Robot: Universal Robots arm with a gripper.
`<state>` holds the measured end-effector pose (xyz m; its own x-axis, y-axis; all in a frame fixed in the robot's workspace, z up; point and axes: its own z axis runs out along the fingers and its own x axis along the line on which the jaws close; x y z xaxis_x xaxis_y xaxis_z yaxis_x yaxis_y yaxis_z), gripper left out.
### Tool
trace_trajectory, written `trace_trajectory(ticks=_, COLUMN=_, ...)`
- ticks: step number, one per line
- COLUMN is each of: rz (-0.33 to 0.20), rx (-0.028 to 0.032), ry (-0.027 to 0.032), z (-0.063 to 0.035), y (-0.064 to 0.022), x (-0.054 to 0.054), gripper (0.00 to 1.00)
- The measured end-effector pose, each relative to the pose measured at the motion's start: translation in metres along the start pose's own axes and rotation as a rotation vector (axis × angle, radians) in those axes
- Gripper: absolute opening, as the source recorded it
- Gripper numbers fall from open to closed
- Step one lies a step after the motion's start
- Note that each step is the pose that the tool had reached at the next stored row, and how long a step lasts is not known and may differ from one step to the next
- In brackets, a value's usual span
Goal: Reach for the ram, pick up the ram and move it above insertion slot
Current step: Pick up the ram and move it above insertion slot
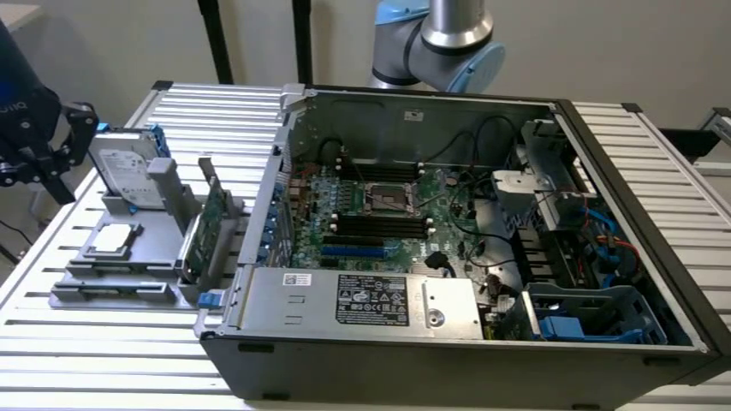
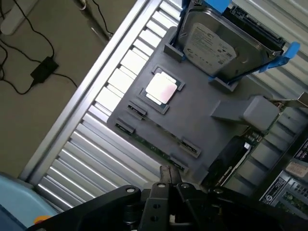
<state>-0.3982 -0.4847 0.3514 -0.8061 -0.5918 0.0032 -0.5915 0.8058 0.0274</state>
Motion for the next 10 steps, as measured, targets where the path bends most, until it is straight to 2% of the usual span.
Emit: trace_trajectory(ticks=10, rz=-0.181, rx=0.0006, ry=0.0051, z=-0.0001, y=0.0000, x=0.0000, gripper=0.11)
